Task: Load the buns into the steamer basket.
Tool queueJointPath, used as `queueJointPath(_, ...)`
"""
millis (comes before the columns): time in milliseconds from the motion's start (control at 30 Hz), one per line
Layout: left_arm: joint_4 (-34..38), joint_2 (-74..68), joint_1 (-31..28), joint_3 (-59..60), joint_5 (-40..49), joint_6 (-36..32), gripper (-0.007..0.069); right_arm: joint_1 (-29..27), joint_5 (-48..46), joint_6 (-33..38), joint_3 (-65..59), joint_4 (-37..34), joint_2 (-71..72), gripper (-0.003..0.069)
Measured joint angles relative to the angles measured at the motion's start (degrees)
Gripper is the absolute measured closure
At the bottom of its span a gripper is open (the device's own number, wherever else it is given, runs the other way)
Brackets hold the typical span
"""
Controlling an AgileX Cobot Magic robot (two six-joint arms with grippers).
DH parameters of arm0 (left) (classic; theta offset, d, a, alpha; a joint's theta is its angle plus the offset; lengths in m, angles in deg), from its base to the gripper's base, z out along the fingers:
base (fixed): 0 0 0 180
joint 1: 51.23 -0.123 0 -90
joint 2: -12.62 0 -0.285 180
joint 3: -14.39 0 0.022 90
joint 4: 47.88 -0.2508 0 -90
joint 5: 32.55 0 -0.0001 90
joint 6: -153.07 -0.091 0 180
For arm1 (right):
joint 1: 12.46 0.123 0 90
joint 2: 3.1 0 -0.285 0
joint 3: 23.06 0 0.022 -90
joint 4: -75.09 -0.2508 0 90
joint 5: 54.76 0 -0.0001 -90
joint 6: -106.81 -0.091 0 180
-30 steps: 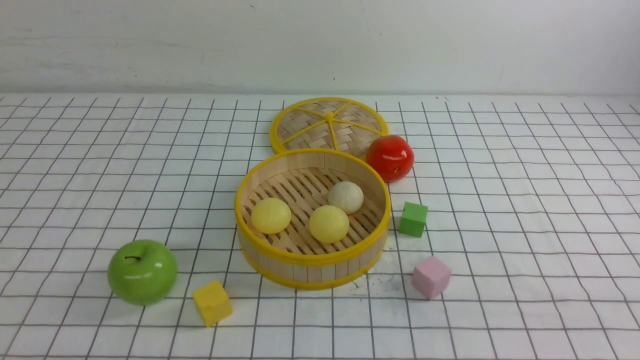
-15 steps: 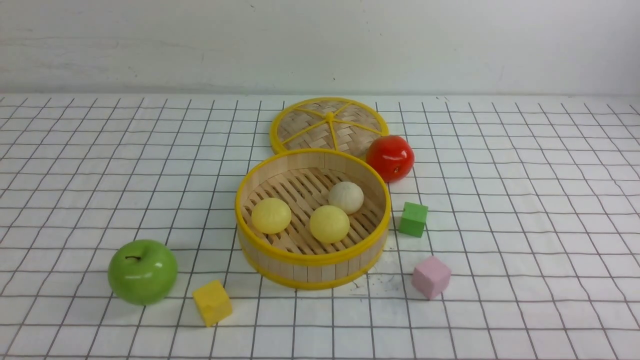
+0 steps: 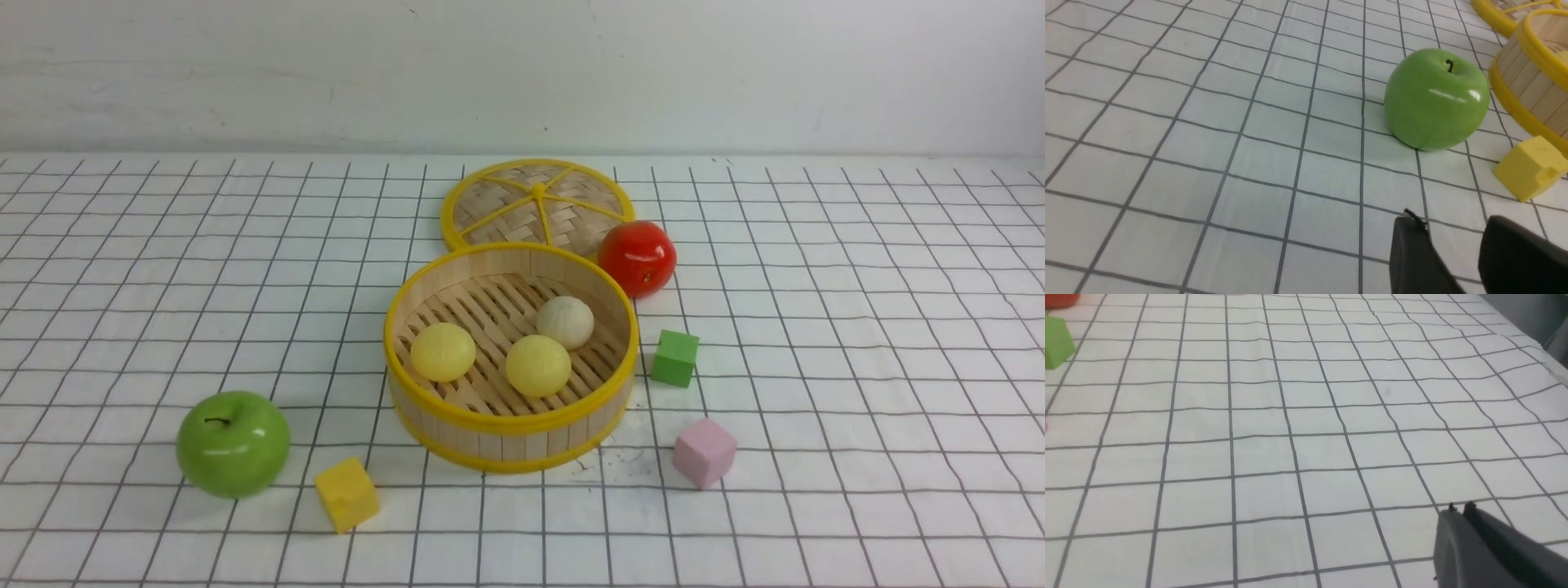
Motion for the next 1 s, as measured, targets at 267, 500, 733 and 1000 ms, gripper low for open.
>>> queueJointPath(267,0.0,0.0,0.0,0.0,0.0,0.0,0.0386,0.0,0.0,0.0,0.0,0.05,0.0,0.0648)
queueJointPath(500,0.0,0.0,0.0,0.0,0.0,0.0,0.0386,0.0,0.0,0.0,0.0,0.19,0.0,0.0648)
queueJointPath(733,0.0,0.0,0.0,0.0,0.0,0.0,0.0386,0.0,0.0,0.0,0.0,0.19,0.0,0.0646)
queueJointPath(1000,0.0,0.0,0.63,0.0,0.0,0.0,0.0386,0.0,0.0,0.0,0.0,0.2,0.0,0.0635)
